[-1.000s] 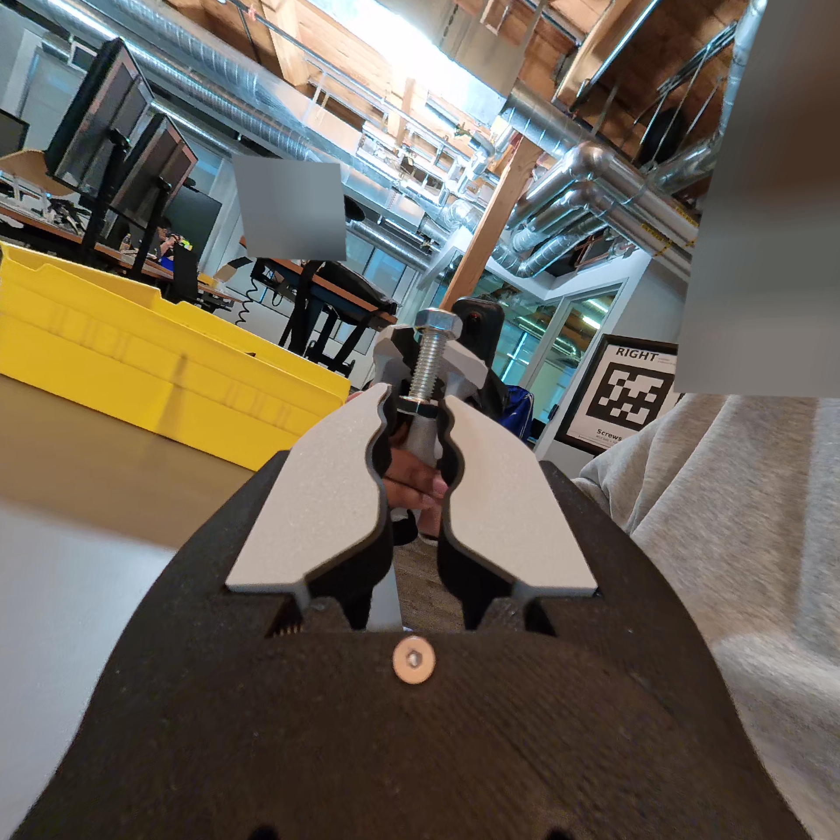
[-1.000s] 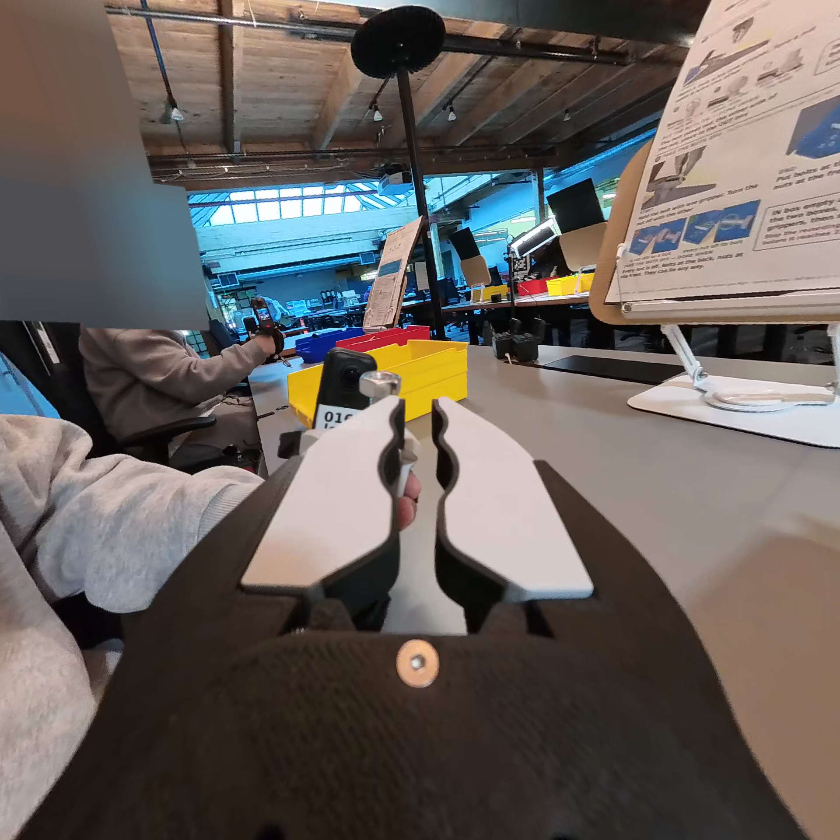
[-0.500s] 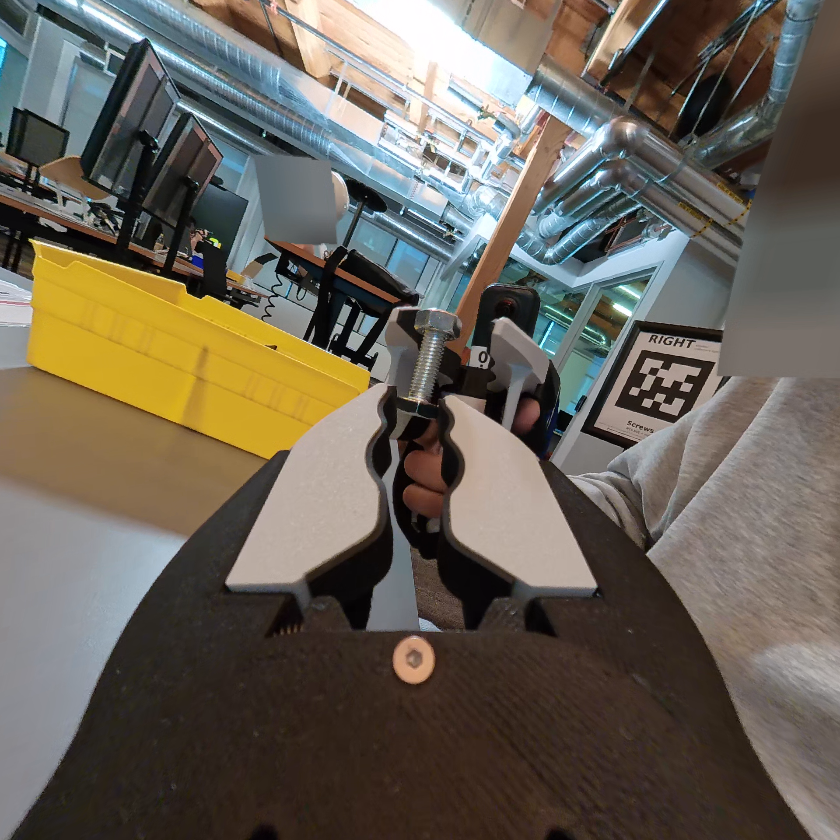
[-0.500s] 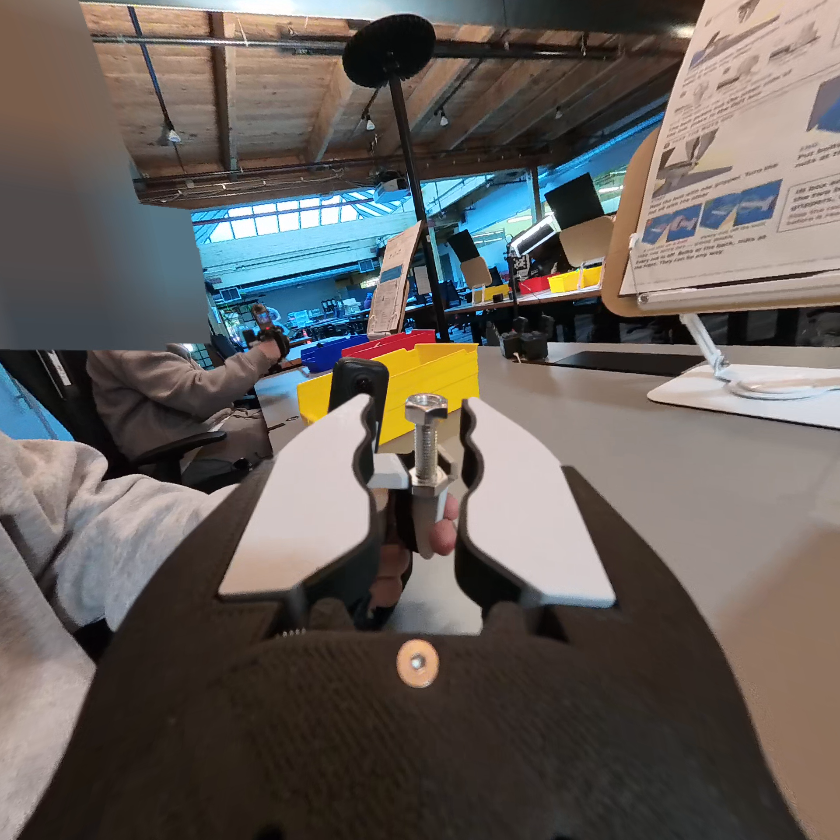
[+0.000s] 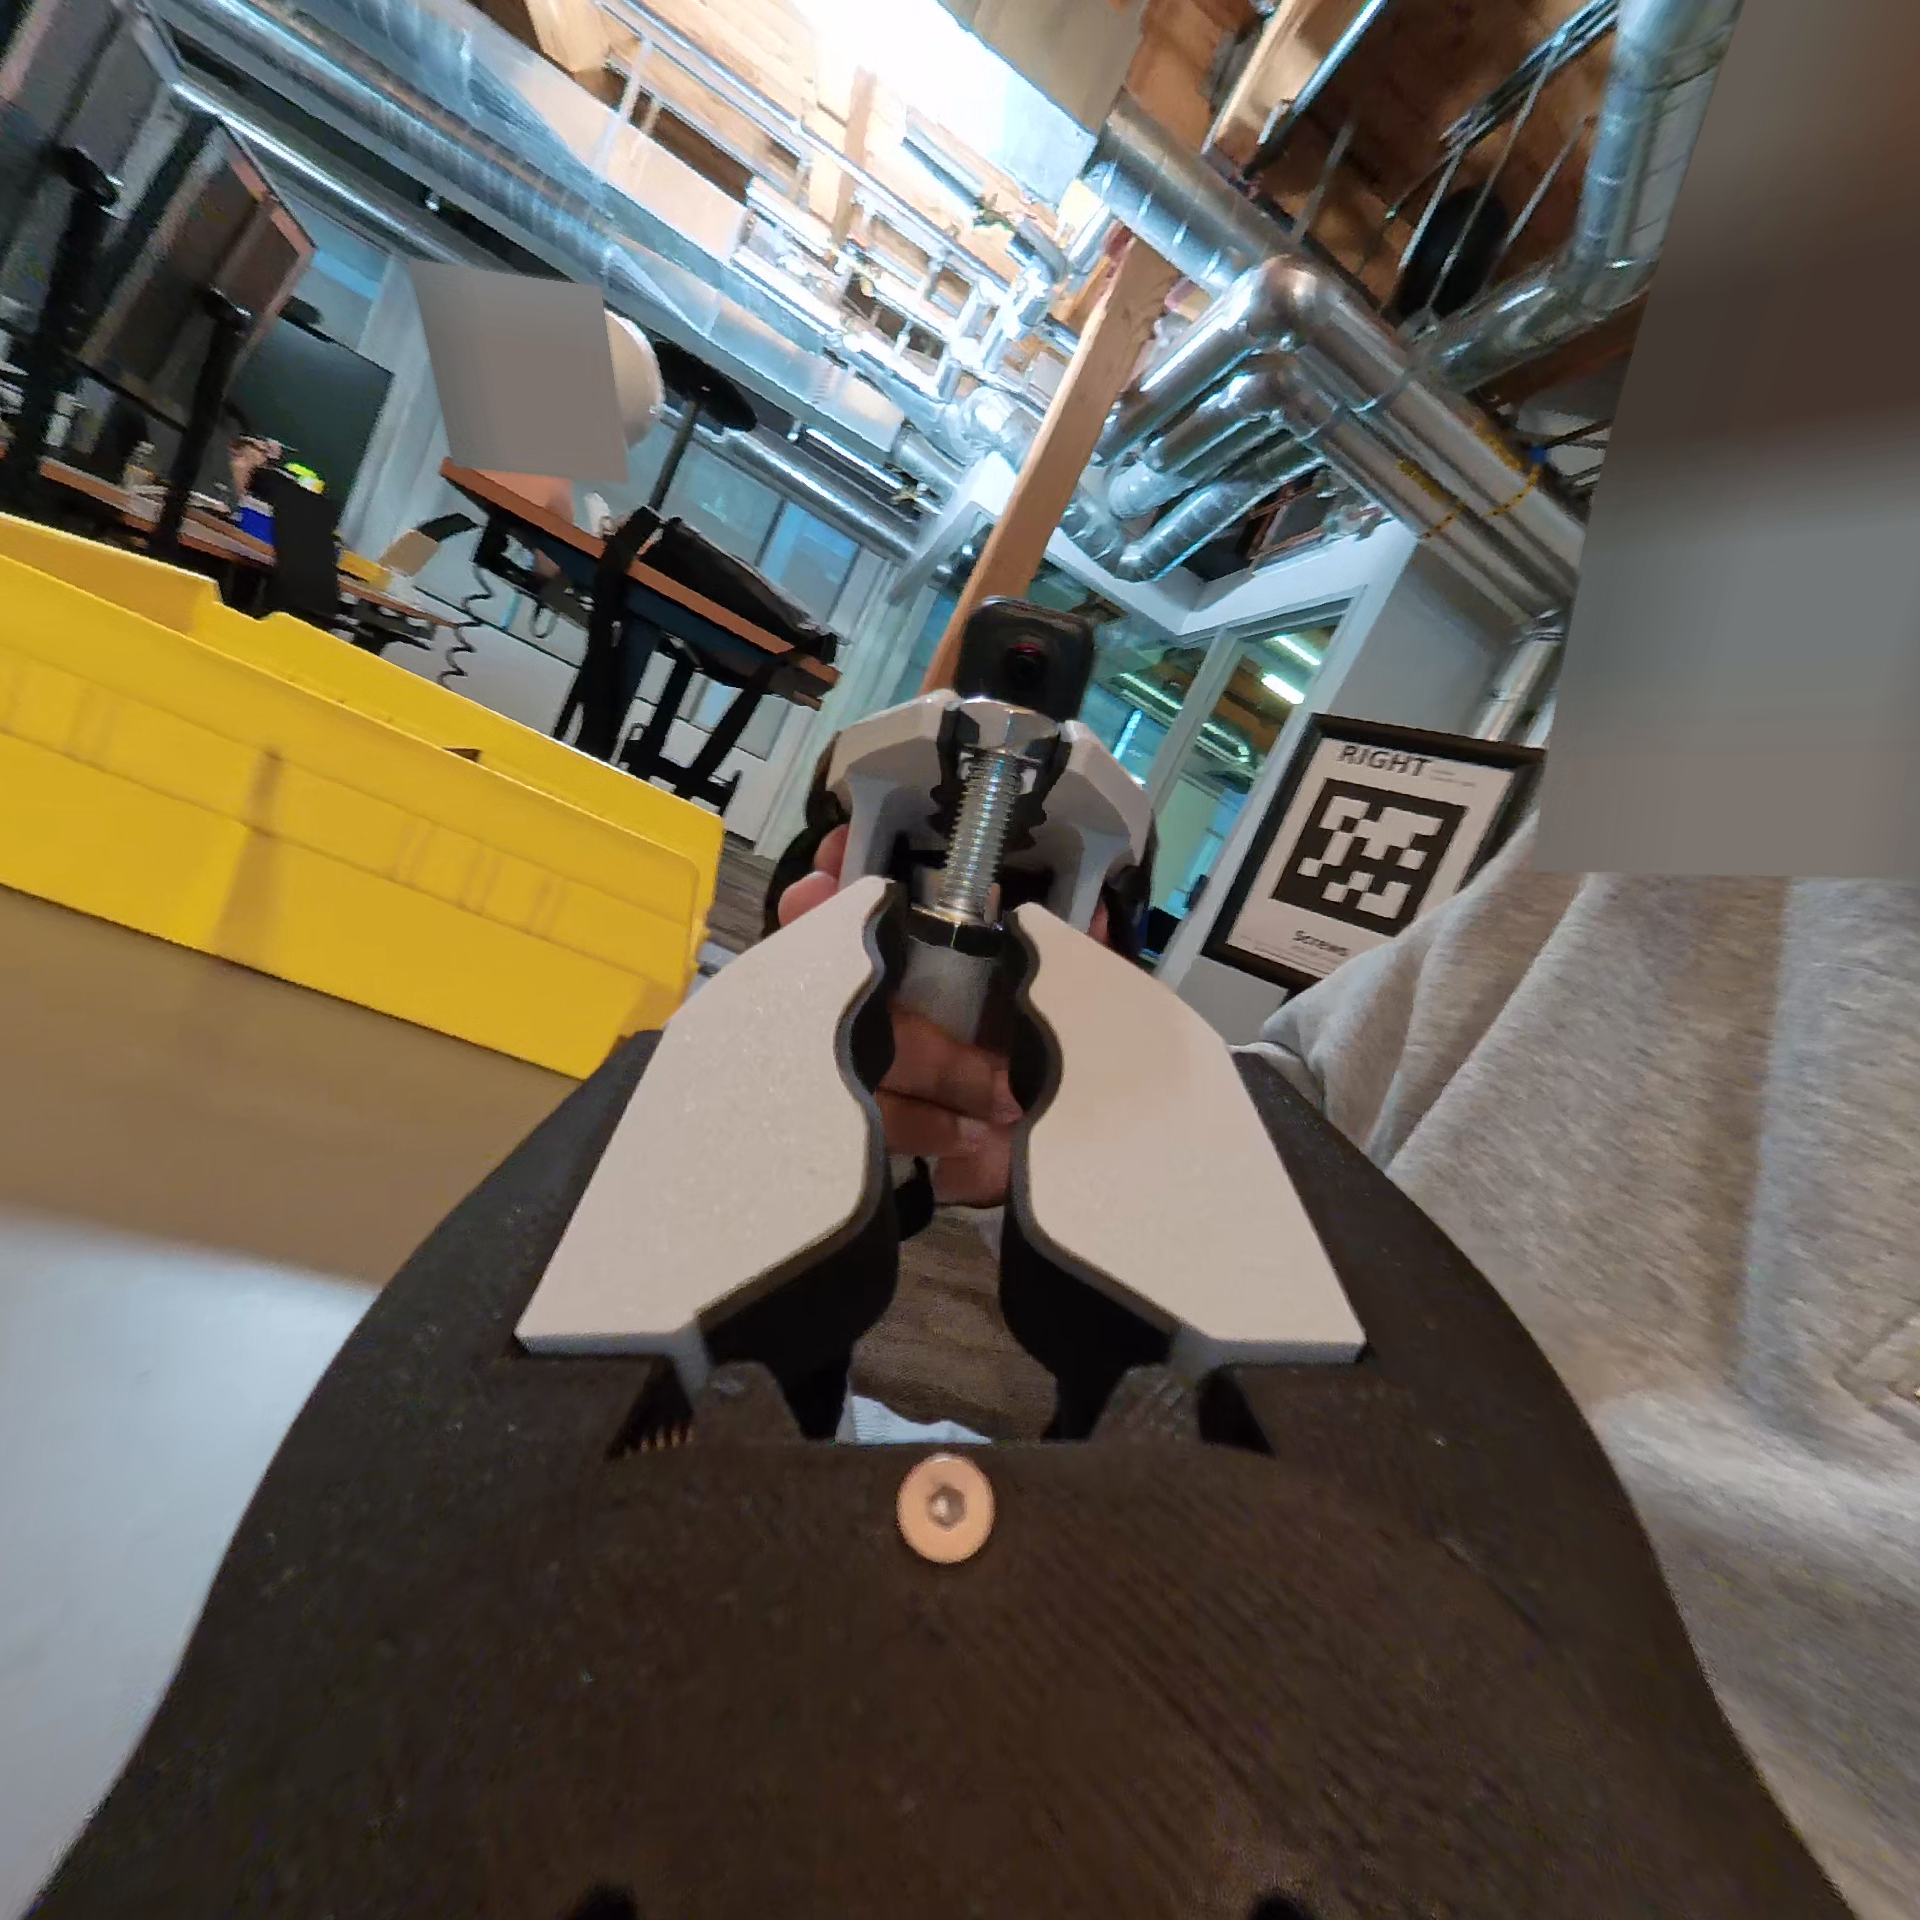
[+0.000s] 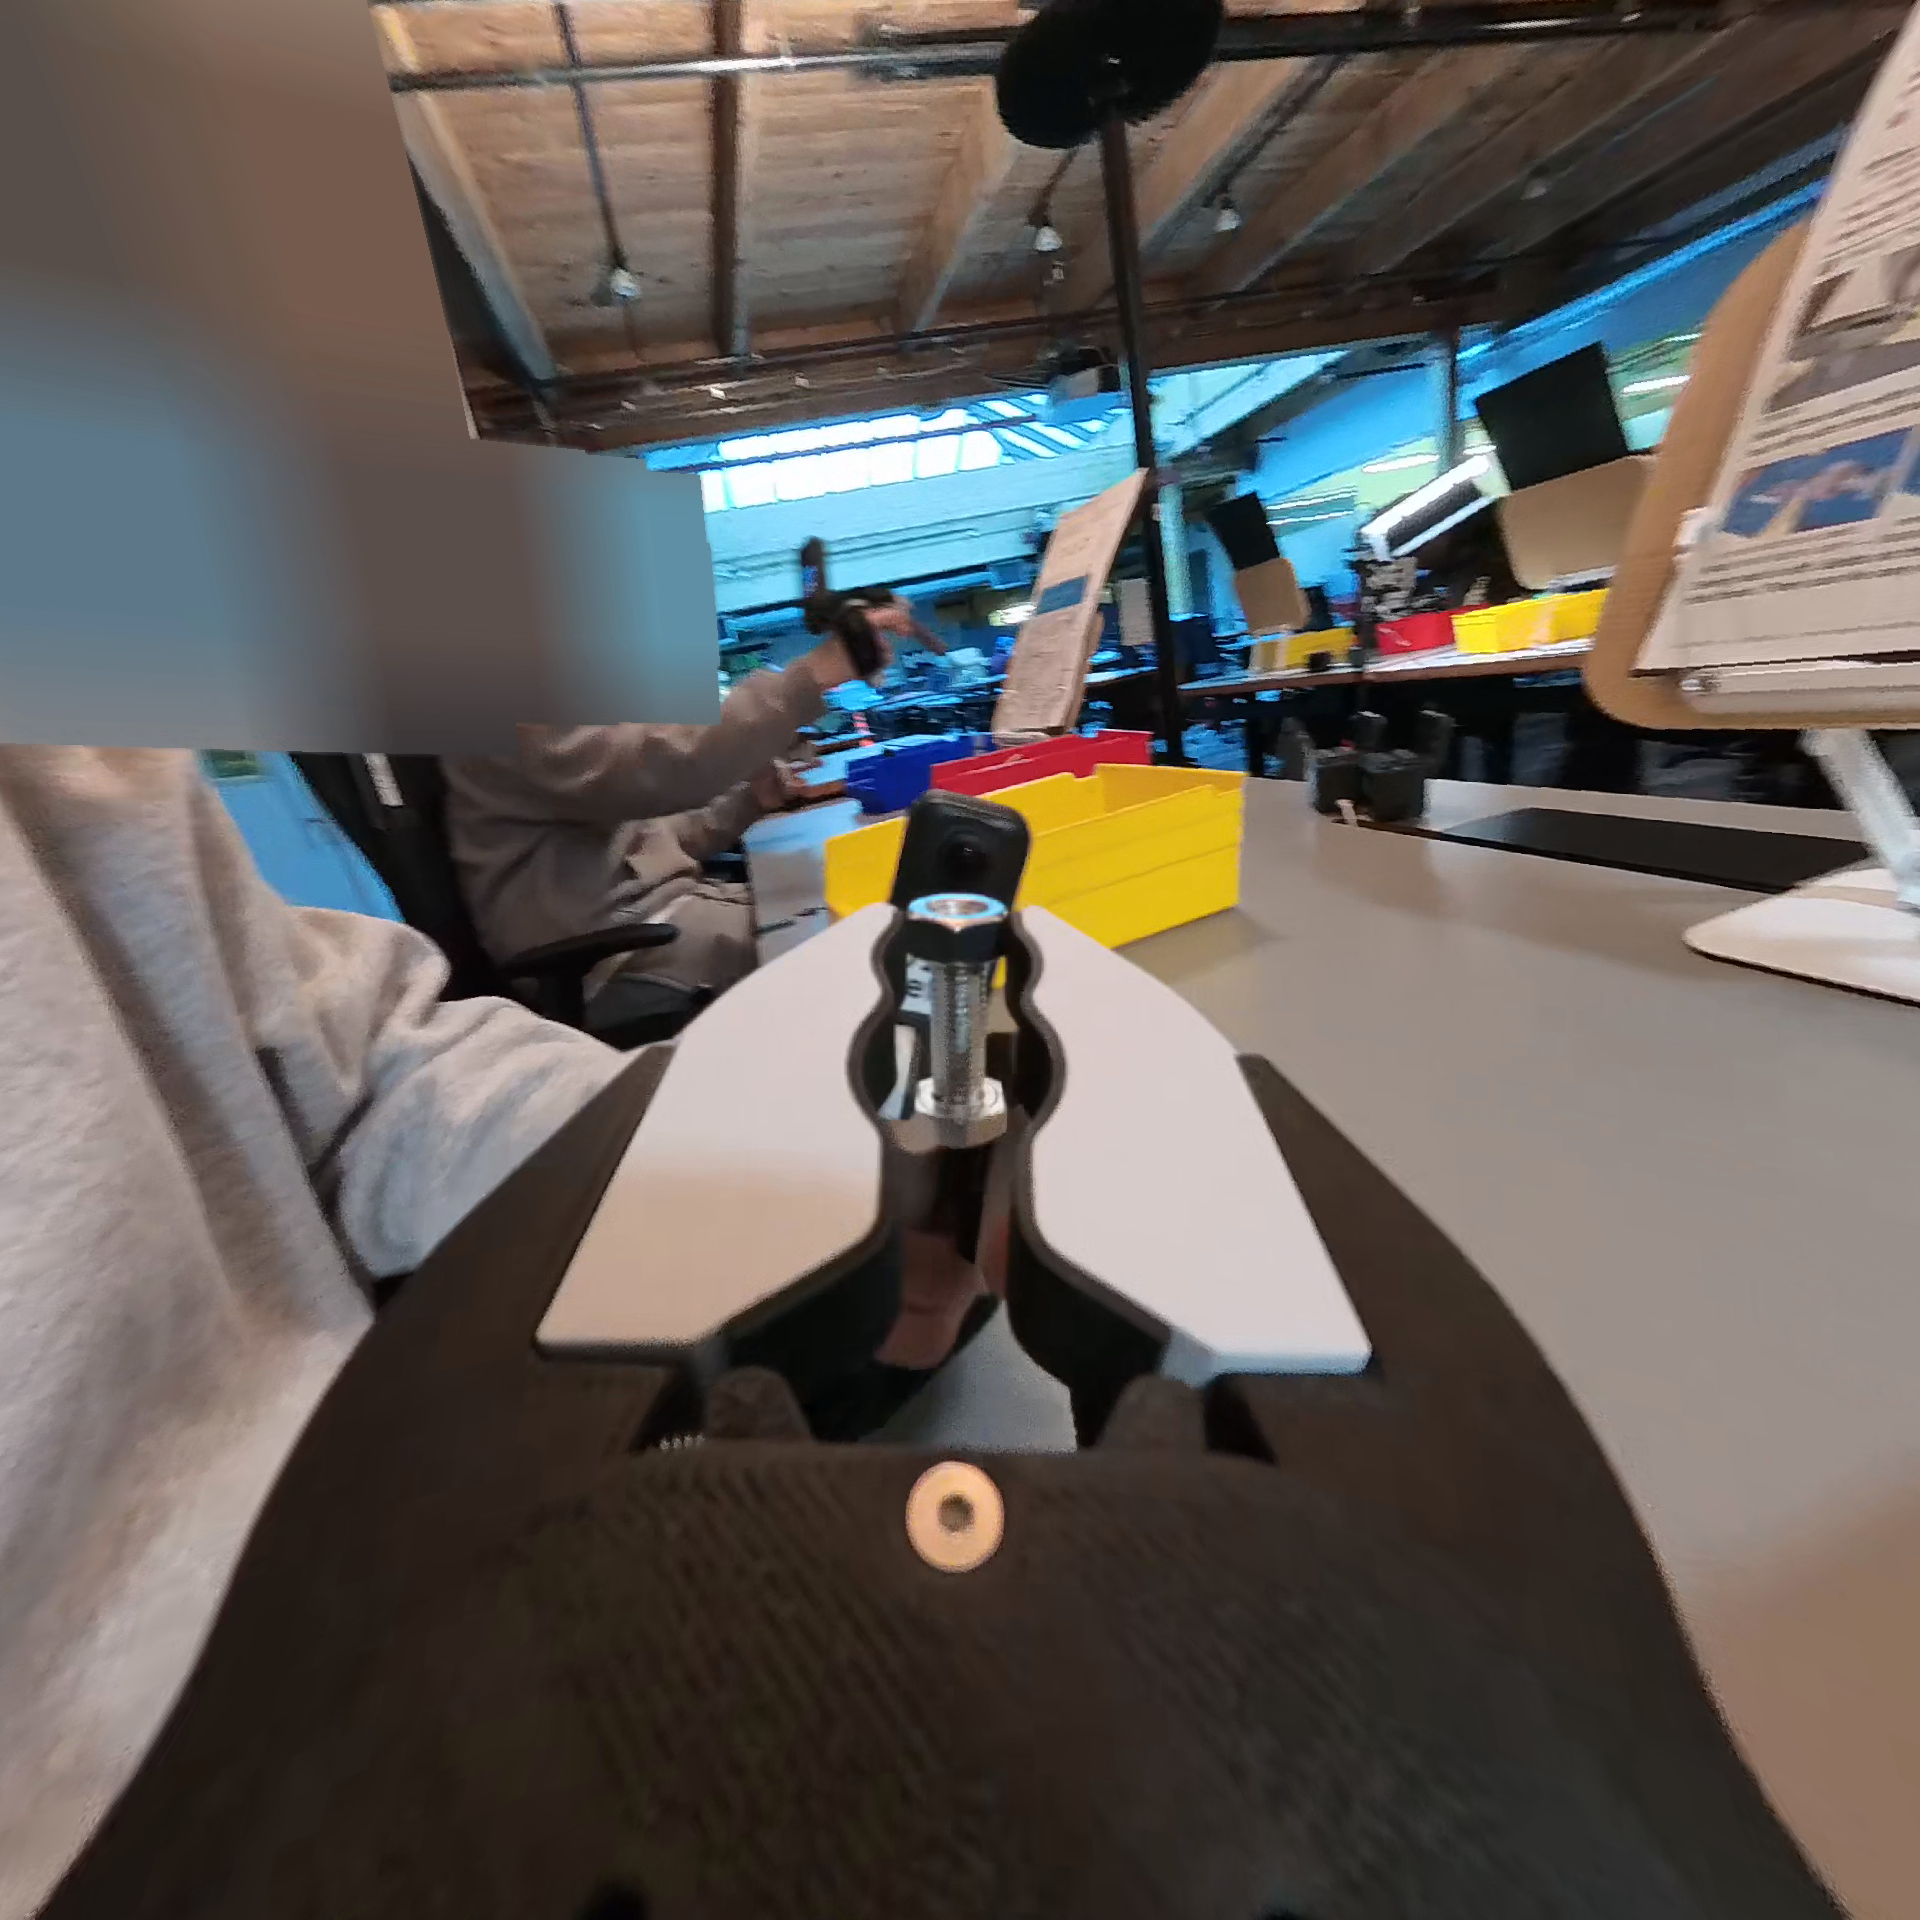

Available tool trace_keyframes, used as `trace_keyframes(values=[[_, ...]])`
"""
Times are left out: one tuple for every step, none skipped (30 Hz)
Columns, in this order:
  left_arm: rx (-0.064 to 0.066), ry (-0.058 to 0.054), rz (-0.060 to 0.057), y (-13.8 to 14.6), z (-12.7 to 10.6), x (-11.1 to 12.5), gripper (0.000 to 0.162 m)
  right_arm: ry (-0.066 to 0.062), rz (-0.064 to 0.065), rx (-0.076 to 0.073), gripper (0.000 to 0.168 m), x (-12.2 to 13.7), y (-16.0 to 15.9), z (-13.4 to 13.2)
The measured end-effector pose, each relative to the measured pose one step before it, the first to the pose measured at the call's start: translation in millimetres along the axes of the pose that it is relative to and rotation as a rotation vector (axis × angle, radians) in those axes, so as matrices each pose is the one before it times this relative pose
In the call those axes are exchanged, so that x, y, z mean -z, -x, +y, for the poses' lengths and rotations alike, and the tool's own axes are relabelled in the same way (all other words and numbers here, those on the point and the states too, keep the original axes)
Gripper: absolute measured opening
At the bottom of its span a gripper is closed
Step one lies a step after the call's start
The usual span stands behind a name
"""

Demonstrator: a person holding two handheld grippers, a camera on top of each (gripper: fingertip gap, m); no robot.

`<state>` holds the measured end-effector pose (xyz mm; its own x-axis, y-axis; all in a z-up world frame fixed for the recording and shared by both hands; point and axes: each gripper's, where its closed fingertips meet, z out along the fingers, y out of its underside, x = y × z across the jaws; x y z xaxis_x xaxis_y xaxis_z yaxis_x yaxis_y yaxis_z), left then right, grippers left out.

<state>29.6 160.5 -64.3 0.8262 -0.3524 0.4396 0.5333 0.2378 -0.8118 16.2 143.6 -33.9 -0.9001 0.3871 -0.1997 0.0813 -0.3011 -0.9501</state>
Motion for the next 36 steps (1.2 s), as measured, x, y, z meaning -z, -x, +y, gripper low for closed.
trace_keyframes(values=[[0.0178,-0.0002,0.0240,-3.04,0.33,-0.55,0.018,-0.0055,-0.0397,-0.0265,0.018,0.73,2.92,-0.97],[0.0298,0.0049,0.0329,-3.70,0.90,-0.54,0.018,-0.0013,-0.0372,-0.0240,0.017,0.62,3.03,-0.47],[0.0261,0.0020,0.0250,-2.49,0.24,-0.37,0.017,-0.0006,-0.0299,-0.0161,0.017,0.32,2.71,-0.54],[0.0209,0.0030,0.0261,-3.18,0.42,-0.33,0.018,0.0020,-0.0298,-0.0094,0.017,0.15,3.26,-0.39],[0.0249,0.0089,0.0312,-3.78,0.90,-0.52,0.018,0.0048,-0.0300,-0.0061,0.018,-0.08,3.98,-0.19],[0.0233,0.0077,0.0256,-3.12,0.59,-0.60,0.018,0.0039,-0.0218,-0.0029,0.018,-0.15,3.31,-0.36],[0.0283,0.0041,0.0276,-3.31,0.17,-0.52,0.018,0.0002,-0.0204,-0.0001,0.018,-0.30,3.41,-0.76],[0.0320,0.0030,0.0335,-3.75,-0.01,-0.34,0.018,0.0012,-0.0231,-0.0058,0.018,-0.48,3.50,-0.72],[0.0277,-0.0012,0.0293,-3.27,-0.32,-0.43,0.017,0.0022,-0.0182,-0.0036,0.018,-0.25,2.78,-0.73],[0.0267,0.0004,0.0230,-2.31,-0.16,-0.35,0.016,0.0025,-0.0151,-0.0013,0.018,-0.22,2.26,-0.36],[0.0313,0.0023,0.0277,-2.78,0.40,-0.36,0.016,0.0024,-0.0175,-0.0051,0.018,-0.13,2.27,-0.21],[0.0331,0.0014,0.0301,-2.74,0.24,-0.32,0.017,-0.0003,-0.0177,-0.0072,0.018,-0.17,2.34,-0.11],[0.0246,-0.0012,0.0245,-2.28,0.12,-0.28,0.017,-0.0027,-0.0158,-0.0084,0.018,-0.06,1.87,-0.15],[0.0222,0.0008,0.0211,-1.90,0.56,-0.32,0.017,-0.0021,-0.0159,-0.0065,0.017,0.09,1.69,0.21],[0.0267,0.0027,0.0224,-1.74,0.62,-0.06,0.017,0.0000,-0.0139,-0.0053,0.018,-0.18,1.50,0.44],[0.0235,0.0056,0.0165,-0.96,0.90,0.11,0.017,0.0019,-0.0072,-0.0024,0.018,-0.13,0.52,0.73],[-0.0023,0.0003,-0.0054,1.15,-0.32,0.66,0.017,-0.0021,0.0129,0.0006,0.018,0.52,-2.17,0.15],[-0.0289,-0.0165,-0.0270,2.39,-2.68,1.27,0.017,-0.0072,0.0272,0.0093,0.018,1.29,-3.69,-0.87],[-0.0378,-0.0101,-0.0382,3.58,-2.37,1.58,0.017,-0.0021,0.0374,0.0172,0.018,1.14,-4.92,-0.22],[-0.0426,0.0015,-0.0439,4.47,-0.72,1.74,0.016,0.0036,0.0353,0.0216,0.019,0.69,-4.17,0.12],[-0.0469,-0.0011,-0.0461,4.97,-0.85,2.02,0.017,-0.0052,0.0392,0.0211,0.025,0.53,-4.72,-1.20],[-0.0456,-0.0116,-0.0535,6.13,-2.21,2.22,0.017,-0.0105,0.0477,0.0173,0.033,1.00,-6.01,-1.81],[-0.0440,-0.0212,-0.0504,5.87,-3.40,2.08,0.017,-0.0120,0.0454,0.0128,0.038,1.50,-6.12,-1.49],[-0.0360,-0.0267,-0.0391,4.39,-3.89,1.85,0.017,-0.0038,0.0482,0.0073,0.040,1.88,-6.99,-0.11],[-0.0241,-0.0244,-0.0383,4.58,-3.79,1.57,0.016,-0.0022,0.0368,0.0030,0.042,1.62,-5.52,0.15],[-0.0266,-0.0219,-0.0441,5.27,-3.34,1.61,0.017,-0.0018,0.0388,-0.0008,0.041,1.07,-5.38,-0.23],[-0.0328,-0.0217,-0.0445,5.29,-2.97,1.61,0.016,0.0024,0.0411,0.0006,0.040,0.53,-5.15,0.09],[-0.0308,-0.0161,-0.0415,4.94,-1.96,1.34,0.018,-0.0040,0.0321,0.0060,0.039,-0.05,-2.88,-0.25],[-0.0243,-0.0090,-0.0297,3.64,-0.89,0.82,0.018,0.0082,0.0646,0.0074,0.037,-0.40,-6.69,1.74],[-0.0162,-0.0058,-0.0220,2.50,-0.14,0.21,0.017,0.0085,0.0502,0.0156,0.037,-0.72,-3.90,2.21],[-0.0113,-0.0035,-0.0146,1.40,0.64,-0.26,0.017,-0.0001,0.0438,0.0192,0.038,-0.74,-2.33,1.15],[-0.0072,-0.0004,-0.0088,0.50,1.28,-0.66,0.017,0.0052,0.0594,0.0183,0.039,-0.38,-4.20,1.49],[-0.0087,0.0022,-0.0135,0.82,1.78,-0.81,0.017,-0.0104,0.0176,0.0169,0.041,-0.38,1.68,-1.02],[-0.0095,0.0018,-0.0140,0.88,1.64,-0.64,0.018,-0.0055,0.0190,0.0117,0.041,-0.20,1.58,-1.11],[-0.0002,0.0054,-0.0036,0.03,1.96,-0.52,0.018,-0.0011,0.0136,0.0140,0.040,-0.29,2.30,-0.45],[-0.0001,0.0071,-0.0064,0.46,1.70,-0.57,0.018,0.0031,0.0053,0.0145,0.037,-0.28,2.97,0.12]])
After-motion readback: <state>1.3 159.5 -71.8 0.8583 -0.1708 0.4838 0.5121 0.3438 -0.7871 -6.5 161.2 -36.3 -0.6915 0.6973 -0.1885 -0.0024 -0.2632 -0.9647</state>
